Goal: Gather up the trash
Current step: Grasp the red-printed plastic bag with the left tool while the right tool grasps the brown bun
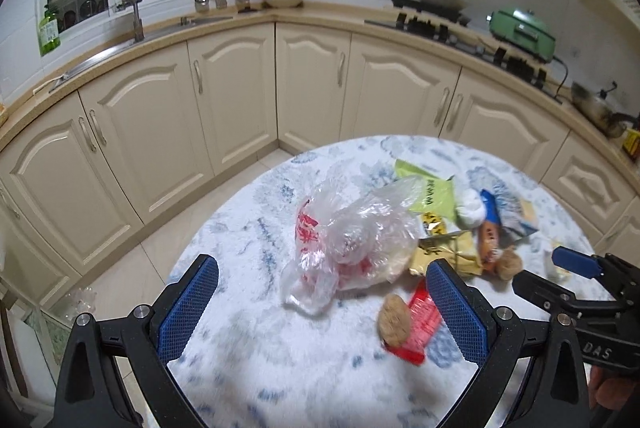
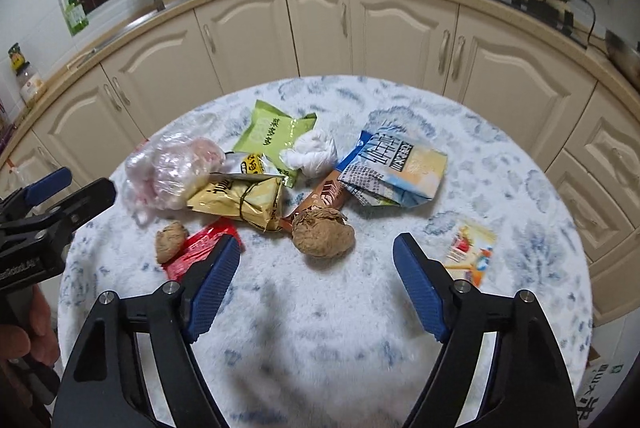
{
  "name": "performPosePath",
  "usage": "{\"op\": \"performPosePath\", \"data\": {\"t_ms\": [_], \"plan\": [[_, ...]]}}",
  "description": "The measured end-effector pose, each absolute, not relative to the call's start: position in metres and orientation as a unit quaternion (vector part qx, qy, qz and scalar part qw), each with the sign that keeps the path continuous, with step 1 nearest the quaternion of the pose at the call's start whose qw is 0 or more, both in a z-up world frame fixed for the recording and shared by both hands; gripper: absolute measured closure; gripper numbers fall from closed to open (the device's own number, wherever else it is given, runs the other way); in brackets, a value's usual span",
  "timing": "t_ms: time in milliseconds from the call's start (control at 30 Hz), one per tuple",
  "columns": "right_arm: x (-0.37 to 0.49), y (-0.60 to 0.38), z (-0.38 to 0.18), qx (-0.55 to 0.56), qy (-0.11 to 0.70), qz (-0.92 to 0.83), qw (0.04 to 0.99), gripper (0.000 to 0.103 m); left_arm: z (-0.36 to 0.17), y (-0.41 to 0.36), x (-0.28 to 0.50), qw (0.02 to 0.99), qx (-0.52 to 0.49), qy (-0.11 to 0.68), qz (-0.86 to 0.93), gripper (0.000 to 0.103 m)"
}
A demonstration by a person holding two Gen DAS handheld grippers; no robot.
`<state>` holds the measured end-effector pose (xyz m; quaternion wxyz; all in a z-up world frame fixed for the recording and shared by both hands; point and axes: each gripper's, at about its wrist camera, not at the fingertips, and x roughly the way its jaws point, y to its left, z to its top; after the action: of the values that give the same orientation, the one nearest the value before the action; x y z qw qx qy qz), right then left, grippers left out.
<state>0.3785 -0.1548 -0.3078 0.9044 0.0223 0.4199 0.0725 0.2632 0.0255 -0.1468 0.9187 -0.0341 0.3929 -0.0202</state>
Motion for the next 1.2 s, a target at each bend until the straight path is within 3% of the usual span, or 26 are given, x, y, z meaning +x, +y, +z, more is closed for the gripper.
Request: {"op": "performPosePath", "data": {"t_ms": [467,533,567,600,800,1200], "plan": [[0.406,-0.157,-0.326,0.025,0.432,0.077,0.898,0.037,-0.202,-0.006,0.373,0.903,-0.025,0.428,-0.038,0.001],[0.409,-0.156,-0.327,0.022,0.435,0.078,0.897,0.047,-0.208,-0.006,0.382,0.901,-0.039,0.429,-0.053,0.015],[0.410,-0.155,-0.328,0.021,0.436,0.080,0.896,0.053,-0.211,-0.003,0.388,0.896,-0.056,0.436,-0.068,0.032],[0.411,-0.155,-0.330,0.020,0.437,0.080,0.896,0.061,-0.214,-0.001,0.393,0.893,-0.067,0.439,-0.074,0.034],[0.408,-0.154,-0.332,0.019,0.432,0.083,0.898,0.062,-0.215,0.005,0.400,0.898,-0.050,0.430,-0.076,0.046],[0.378,-0.160,-0.310,0.047,0.410,0.097,0.906,0.062,-0.191,0.026,0.363,0.913,-0.062,0.401,-0.052,0.047]]}}
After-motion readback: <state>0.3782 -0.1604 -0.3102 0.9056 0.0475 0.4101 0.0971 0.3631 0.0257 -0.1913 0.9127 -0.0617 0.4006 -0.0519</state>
